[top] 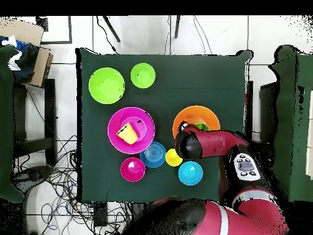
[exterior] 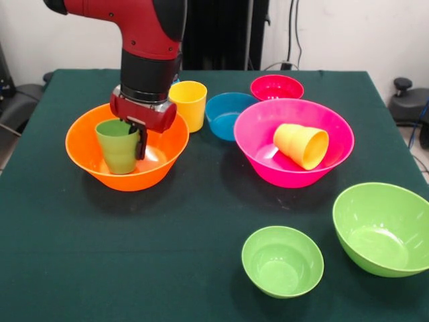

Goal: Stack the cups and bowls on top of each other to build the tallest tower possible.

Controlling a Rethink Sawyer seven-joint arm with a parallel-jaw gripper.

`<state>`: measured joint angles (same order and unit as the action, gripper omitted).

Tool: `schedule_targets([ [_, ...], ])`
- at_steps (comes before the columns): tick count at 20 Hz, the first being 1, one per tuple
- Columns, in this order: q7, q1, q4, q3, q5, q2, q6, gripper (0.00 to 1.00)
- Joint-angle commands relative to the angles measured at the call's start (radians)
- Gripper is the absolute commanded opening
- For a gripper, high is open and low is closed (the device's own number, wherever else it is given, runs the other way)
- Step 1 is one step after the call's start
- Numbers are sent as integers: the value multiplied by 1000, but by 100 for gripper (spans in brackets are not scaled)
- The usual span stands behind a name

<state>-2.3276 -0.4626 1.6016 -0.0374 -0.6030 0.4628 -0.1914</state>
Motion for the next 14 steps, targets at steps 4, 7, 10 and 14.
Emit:
schedule_targets([
  [4,150,-3,-61,-121,-67,-19,-72,0],
  [7,154,-3,-63,-122,-67,-18,-76,0],
  [10,155,-4,-63,-123,-67,-18,-78,0],
  [14,158,-3,-66,-125,-67,-17,-84,0],
])
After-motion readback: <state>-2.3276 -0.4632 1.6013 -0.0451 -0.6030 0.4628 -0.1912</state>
